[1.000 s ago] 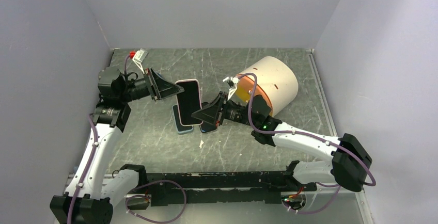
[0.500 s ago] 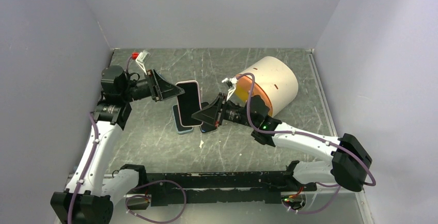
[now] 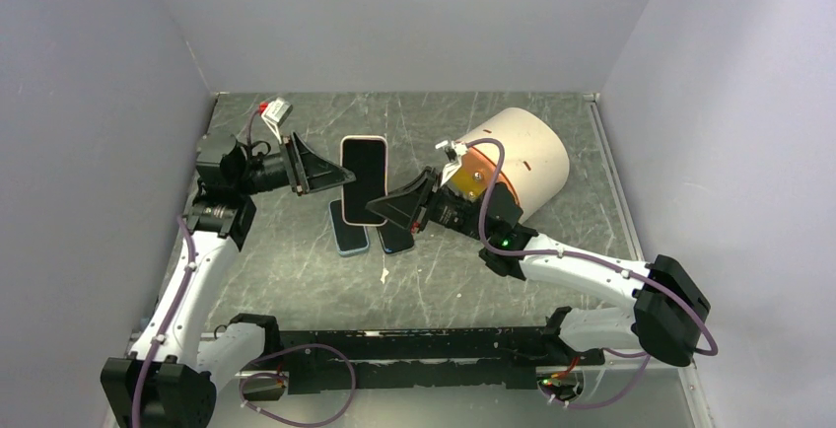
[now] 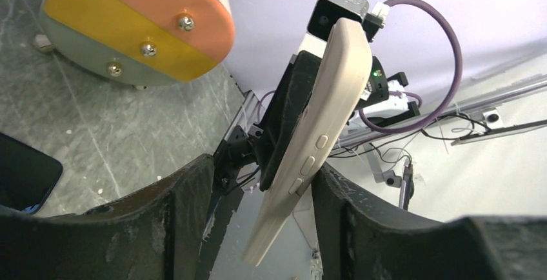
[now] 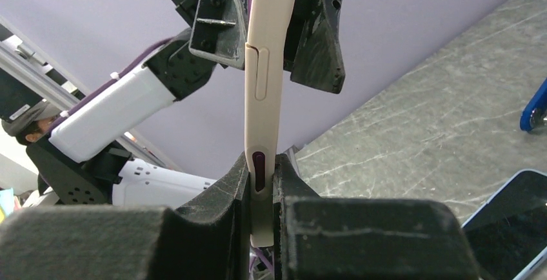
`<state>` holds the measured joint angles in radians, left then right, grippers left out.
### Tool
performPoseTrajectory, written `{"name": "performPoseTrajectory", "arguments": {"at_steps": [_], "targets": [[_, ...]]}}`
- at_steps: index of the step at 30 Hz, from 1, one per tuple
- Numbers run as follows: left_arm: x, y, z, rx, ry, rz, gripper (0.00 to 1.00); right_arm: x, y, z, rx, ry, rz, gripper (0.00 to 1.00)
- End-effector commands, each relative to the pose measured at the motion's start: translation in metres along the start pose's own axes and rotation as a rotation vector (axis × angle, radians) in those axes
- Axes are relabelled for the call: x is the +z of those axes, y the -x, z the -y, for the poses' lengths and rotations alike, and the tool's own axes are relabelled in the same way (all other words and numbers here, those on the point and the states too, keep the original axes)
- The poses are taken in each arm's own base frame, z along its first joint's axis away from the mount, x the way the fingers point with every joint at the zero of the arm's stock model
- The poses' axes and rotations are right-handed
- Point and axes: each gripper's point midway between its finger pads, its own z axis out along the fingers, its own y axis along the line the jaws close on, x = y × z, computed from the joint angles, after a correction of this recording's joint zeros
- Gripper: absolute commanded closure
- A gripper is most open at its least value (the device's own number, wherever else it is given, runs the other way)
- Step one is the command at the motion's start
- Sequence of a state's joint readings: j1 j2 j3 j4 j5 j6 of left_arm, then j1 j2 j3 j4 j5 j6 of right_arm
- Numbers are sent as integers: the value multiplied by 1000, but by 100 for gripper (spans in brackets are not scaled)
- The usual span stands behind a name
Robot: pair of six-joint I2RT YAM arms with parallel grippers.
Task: Put the phone into the phone case
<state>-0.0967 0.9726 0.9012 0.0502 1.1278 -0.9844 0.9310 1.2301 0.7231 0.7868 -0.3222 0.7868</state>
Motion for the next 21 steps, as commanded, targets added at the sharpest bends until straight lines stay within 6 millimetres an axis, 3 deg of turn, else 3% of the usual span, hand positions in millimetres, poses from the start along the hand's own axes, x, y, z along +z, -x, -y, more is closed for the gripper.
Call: {"name": "performPoseTrajectory", "arguments": {"at_steps": [1,8,14,17,21], "targets": [[-2,-1,17,33,-85,-21,42,8,57,-52,-79,165,178,100],[2,-6,11,-5,-116,-40,53,14,47,-44,-58,157,144,100],[4,-10,8,17,-123,-45,86,17,40,-34,-58,122,114,100],[4,-13,5,42,-132,-32,96,13,36,-31,-61,111,109,85],[4,-20,4,94,-162,-19,98,7,36,-29,-67,88,117,66]]}}
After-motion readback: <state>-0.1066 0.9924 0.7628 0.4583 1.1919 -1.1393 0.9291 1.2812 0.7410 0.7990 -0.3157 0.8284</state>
